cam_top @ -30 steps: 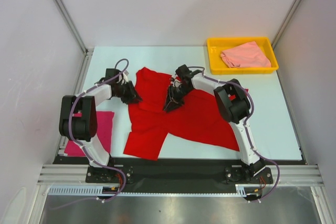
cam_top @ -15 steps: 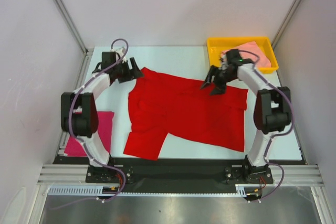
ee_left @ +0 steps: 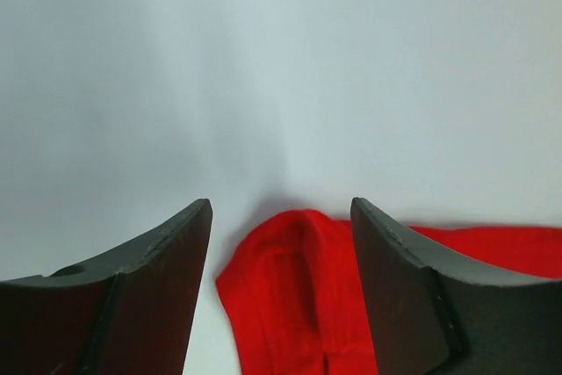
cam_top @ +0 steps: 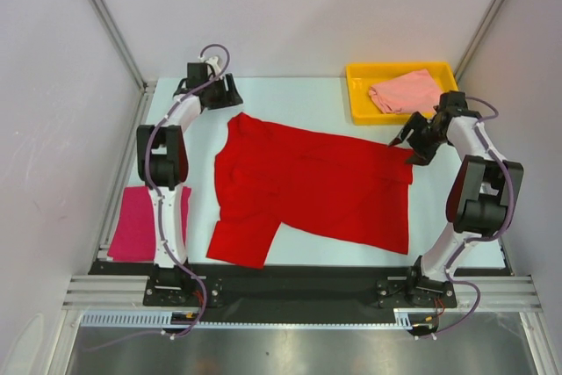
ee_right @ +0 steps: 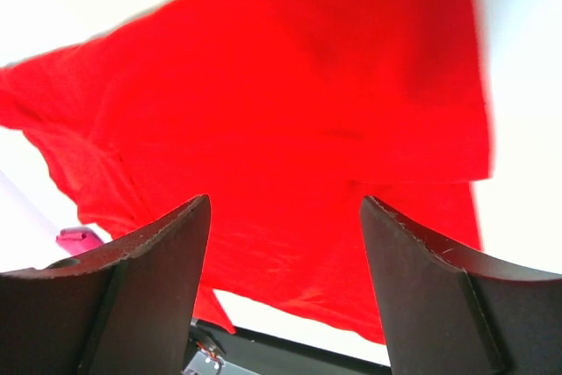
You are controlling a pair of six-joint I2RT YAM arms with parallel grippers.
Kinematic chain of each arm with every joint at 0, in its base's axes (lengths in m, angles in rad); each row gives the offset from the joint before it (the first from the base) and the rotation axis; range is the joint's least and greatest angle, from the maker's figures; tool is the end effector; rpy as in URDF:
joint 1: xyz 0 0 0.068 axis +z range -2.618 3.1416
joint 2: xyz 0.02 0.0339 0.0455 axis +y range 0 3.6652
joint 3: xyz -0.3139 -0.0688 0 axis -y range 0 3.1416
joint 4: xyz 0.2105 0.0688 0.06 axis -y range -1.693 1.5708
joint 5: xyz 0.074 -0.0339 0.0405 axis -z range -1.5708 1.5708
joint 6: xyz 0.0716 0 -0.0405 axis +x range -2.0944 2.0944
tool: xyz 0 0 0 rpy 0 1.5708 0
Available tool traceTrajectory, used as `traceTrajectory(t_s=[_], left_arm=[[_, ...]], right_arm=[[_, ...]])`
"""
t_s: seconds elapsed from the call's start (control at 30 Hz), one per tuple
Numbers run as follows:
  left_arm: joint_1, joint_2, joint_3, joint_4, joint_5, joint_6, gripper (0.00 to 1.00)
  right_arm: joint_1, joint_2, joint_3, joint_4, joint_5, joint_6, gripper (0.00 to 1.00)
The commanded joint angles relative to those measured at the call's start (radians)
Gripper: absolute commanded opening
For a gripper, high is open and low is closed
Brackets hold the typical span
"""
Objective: Fold and stack the t-shirts
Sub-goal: Fold the tshirt
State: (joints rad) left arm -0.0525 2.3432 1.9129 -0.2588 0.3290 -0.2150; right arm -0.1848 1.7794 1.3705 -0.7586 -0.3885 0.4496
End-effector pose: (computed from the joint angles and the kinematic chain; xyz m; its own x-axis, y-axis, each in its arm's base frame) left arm 0.5628 -0.0527 0.2149 -0.6841 -0.1662 -0.7102 0.1563 0.9176 -0.3654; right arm 0.3560 -0.0389 0.2629 -0.8039 0.5595 -0.2020 0.4145 0.7705 0.4843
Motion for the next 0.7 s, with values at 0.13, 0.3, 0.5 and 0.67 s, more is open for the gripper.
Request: traceTrajectory(t_s=[0.13,0.3,0.5,0.67], left_arm=[[-0.007,0.047,0.138,-0.155,0.074,0.023,0.71],[-0.009,0.067,0.138,-0.209,0.097,0.023,0.71],[-0.009,0.136,0.204,-0.267,0.127,0.008,0.66],[-0.009,0.130,0.189,-0.264,0.110,-0.007,0.54]], right_arm=[[-0.102,-0.028,-0.048,0.016,0.028,-0.063,0.75],[-0.133,0.000,-0.028,0.028,0.028,-0.071,0.75],[-0.163,0.029,-0.022,0.036,0.010,-0.077,0.75],[-0.168,0.051,-0.019,0.047,0.003,-0.074,0.75]])
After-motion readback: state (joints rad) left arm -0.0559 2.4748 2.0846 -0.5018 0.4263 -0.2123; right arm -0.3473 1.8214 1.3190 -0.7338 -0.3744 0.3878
